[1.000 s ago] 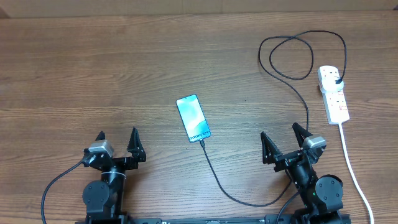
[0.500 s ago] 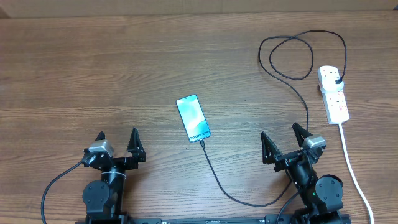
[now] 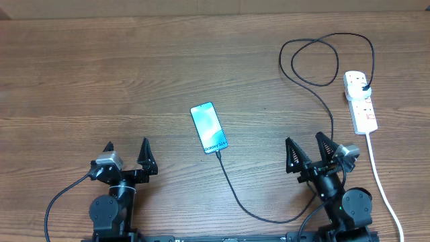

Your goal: Plug charger to phone and switch on socket

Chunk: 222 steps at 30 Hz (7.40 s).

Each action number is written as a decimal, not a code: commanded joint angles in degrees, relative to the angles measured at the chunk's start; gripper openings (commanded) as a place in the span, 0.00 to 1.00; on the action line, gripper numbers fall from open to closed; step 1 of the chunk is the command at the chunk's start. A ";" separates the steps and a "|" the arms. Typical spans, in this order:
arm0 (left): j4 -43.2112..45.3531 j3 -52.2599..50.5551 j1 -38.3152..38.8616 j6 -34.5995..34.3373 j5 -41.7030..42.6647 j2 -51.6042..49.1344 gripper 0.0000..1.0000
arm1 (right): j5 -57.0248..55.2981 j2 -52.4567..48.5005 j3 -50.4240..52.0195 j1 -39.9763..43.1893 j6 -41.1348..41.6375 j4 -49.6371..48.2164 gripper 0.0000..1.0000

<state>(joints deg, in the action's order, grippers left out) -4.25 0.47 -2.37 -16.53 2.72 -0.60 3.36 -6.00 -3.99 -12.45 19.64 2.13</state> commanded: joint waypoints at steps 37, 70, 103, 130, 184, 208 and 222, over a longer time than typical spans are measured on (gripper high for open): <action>-0.11 -0.20 -0.33 0.70 -0.39 0.35 1.00 | 6.10 -74.58 -52.17 42.29 7.72 14.99 0.04; -0.11 -0.20 -0.33 0.70 -0.39 0.35 1.00 | 9.84 -109.44 -75.21 42.93 0.04 30.53 0.04; -0.11 -0.20 -0.33 0.70 -0.39 0.35 1.00 | 12.46 -112.65 -75.10 35.39 -6.23 37.86 0.04; -0.11 -0.20 -0.33 0.70 -0.39 0.35 1.00 | 2.29 -111.45 -88.28 44.54 -1.70 45.24 0.04; -0.11 -0.20 -0.33 0.70 -0.39 0.35 0.99 | 6.49 -117.48 -85.94 37.88 -4.87 48.85 0.04; -0.11 -0.20 -0.33 0.70 -0.39 0.35 1.00 | 8.92 -117.48 -85.96 35.39 -4.72 50.29 0.04; -0.11 -0.20 -0.33 0.70 -0.39 0.35 1.00 | 8.44 -109.59 -86.88 34.05 -4.50 59.49 0.04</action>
<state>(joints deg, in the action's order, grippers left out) -4.25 0.47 -2.37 -16.53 2.70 -0.60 10.57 -121.32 -91.26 21.96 15.75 60.62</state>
